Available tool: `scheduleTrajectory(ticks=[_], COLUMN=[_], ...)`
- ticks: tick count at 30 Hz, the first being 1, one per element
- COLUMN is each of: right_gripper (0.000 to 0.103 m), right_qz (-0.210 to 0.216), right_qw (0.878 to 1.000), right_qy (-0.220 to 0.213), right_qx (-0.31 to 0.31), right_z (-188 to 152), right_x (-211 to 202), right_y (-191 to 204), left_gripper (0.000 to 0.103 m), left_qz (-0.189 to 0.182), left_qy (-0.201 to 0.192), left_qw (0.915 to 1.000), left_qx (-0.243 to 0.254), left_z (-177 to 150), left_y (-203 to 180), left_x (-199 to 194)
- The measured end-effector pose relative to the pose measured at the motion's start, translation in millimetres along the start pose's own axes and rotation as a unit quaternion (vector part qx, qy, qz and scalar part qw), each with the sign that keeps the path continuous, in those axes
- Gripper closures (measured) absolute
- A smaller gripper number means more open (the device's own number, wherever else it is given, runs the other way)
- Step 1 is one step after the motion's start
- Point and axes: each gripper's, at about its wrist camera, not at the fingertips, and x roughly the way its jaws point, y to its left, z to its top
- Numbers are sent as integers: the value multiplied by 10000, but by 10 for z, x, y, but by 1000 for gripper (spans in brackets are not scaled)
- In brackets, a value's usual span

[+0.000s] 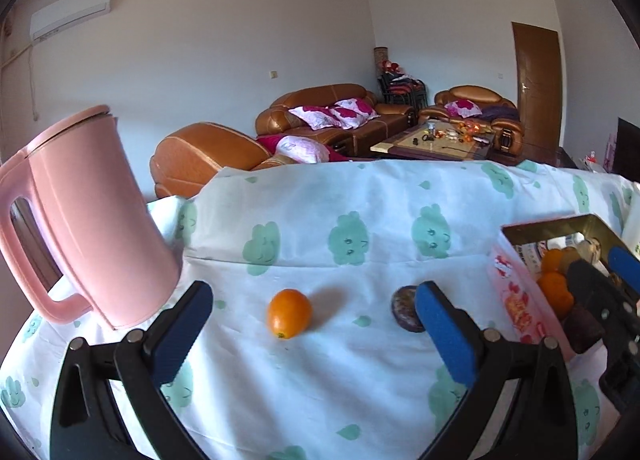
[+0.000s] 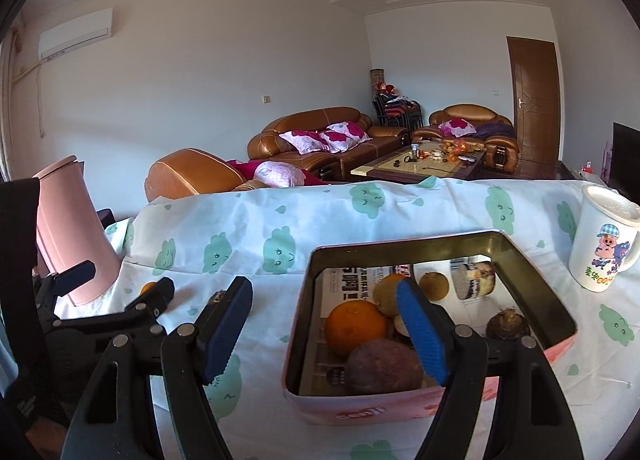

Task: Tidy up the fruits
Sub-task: 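Grasp the brown round fruit with the right tool while the left tool grasps the small orange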

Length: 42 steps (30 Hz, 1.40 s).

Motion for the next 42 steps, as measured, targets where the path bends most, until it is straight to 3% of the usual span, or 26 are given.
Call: scheduleTrajectory(ticks=[6,12,14,18,22,25,26,30,37,42], right_gripper=[27,27,28,45,45,52,64,63,63,63], right_qz=[183,503,531,584,564,544,553,676,372,273], right_qw=[9992,9942,9905,9790,9696,9692,9693,9719,9897,9926], right_qy=[157,732,1038,1759,2229,2223,2209,2100,1176,764], right_qx=[-310,-604,-729,-847,-841,-905,-924,-826,-724,-908], right_z=[24,51,51,-7,-77,-87,-89,-87,-21,-63], right_x=[186,559,727,1080,1266,1254,1245,1156,694,343], right_y=[319,666,789,957,993,999,999,934,803,722], left_gripper=[0,0,0,0,0,0,0,0,0,2], left_qz=[725,1150,1153,955,741,663,637,526,226,-169], left_qy=[402,436,482,651,712,774,799,814,759,935], left_qw=[9926,9863,9854,9872,9920,9932,9934,9945,9967,9949], left_qx=[-892,-1095,-1153,-1099,-728,-564,-519,-403,-202,-336], left_z=[29,18,2,-24,1,-9,-14,-5,6,-10], left_y=[666,984,1025,993,814,708,683,633,520,448], left_x=[248,346,381,500,583,626,638,654,626,670])
